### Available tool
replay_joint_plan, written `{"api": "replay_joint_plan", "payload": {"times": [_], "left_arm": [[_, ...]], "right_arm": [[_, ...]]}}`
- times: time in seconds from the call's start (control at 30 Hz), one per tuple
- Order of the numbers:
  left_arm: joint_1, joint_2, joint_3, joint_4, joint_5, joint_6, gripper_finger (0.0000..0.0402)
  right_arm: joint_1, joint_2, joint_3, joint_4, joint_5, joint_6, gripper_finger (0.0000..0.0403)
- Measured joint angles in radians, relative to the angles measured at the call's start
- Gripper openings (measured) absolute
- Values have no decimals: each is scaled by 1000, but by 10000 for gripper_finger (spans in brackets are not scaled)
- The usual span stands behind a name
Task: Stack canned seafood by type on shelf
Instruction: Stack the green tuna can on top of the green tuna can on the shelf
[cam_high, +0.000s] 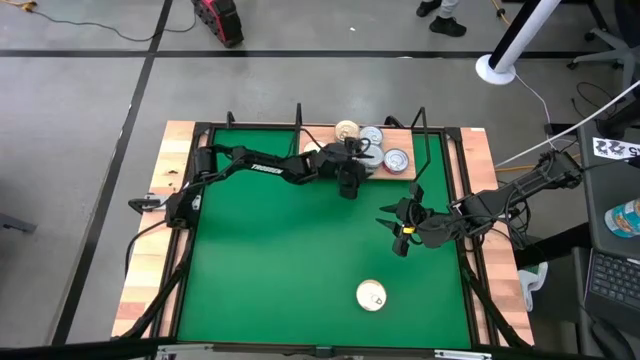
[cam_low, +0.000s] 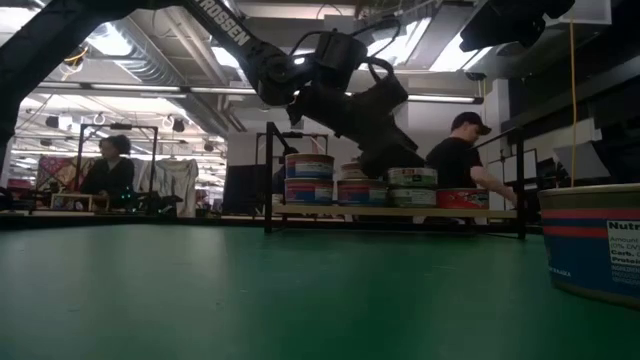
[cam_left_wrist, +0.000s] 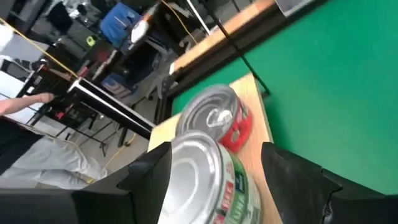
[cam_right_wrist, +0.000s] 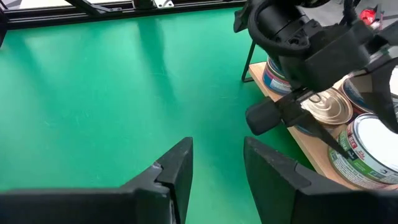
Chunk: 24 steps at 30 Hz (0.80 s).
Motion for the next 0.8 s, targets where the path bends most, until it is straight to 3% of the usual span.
{"api": "replay_joint_plan", "payload": {"times": [0.4,0.8], "left_arm": [[48,0,0,-14,-15,2,244],[44,0,0,14,-11,-92,244]], "right_arm": [[0,0,0,0,0,0,143],[0,0,0,0,0,0,143]]}}
